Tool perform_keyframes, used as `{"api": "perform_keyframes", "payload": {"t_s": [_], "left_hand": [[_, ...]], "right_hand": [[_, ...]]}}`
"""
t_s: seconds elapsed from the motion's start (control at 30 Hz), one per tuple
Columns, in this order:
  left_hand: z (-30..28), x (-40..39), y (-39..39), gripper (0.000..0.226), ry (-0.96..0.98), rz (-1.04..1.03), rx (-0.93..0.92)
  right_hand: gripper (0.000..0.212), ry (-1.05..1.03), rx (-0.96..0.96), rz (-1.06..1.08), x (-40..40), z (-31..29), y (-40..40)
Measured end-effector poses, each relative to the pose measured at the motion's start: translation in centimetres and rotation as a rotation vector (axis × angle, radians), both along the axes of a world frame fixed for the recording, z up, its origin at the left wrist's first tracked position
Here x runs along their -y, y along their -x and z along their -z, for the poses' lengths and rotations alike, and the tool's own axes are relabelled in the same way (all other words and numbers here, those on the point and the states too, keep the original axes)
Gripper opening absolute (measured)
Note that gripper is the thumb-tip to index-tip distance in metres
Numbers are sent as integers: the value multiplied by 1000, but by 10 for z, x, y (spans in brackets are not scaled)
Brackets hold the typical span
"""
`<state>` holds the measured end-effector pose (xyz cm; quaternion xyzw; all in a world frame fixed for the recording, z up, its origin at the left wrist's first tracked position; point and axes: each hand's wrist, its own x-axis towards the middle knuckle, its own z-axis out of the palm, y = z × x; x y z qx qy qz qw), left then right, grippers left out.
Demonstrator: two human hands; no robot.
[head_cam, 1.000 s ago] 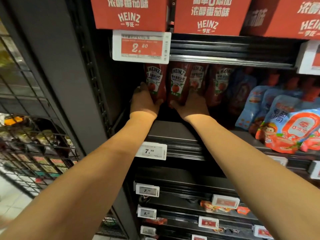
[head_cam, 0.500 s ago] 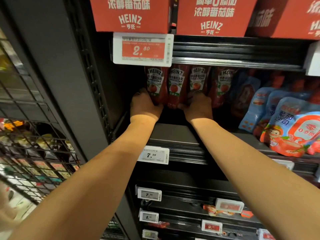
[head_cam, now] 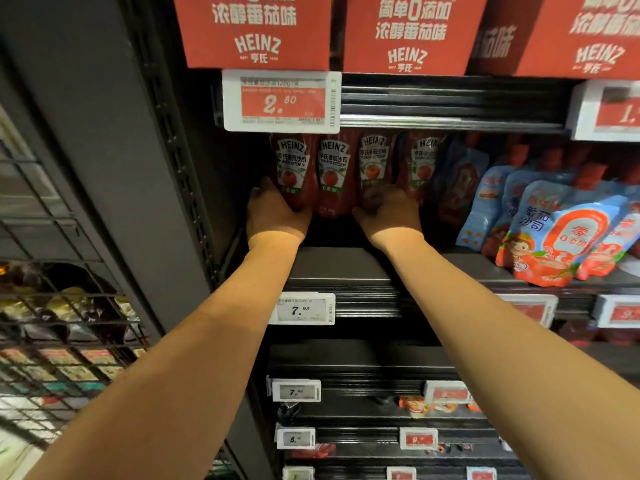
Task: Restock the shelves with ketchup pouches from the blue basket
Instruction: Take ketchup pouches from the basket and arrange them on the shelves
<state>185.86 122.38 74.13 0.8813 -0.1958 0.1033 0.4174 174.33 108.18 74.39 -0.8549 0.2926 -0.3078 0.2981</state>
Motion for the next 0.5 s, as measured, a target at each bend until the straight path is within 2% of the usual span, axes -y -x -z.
{"api": "perform_keyframes", "payload": {"t_s": [0.07,0.17,0.27,0.43,0.5], "left_hand": [[2,-5,2,70,19,7,36],[7,-19,10,43,84,59,136],[13,-37,24,22,177,162,90],[13,-63,60,13,205,193,65],[15,-74,81,14,187,221,94]], "right_hand": [[21,-19,12,55,1,1,19],[17,-120,109,107,6,3,53],[19,-166,148,83,10,1,90],[14,-242,310,-29,5,3,144],[18,-227,350,-106,0,6,167]]}}
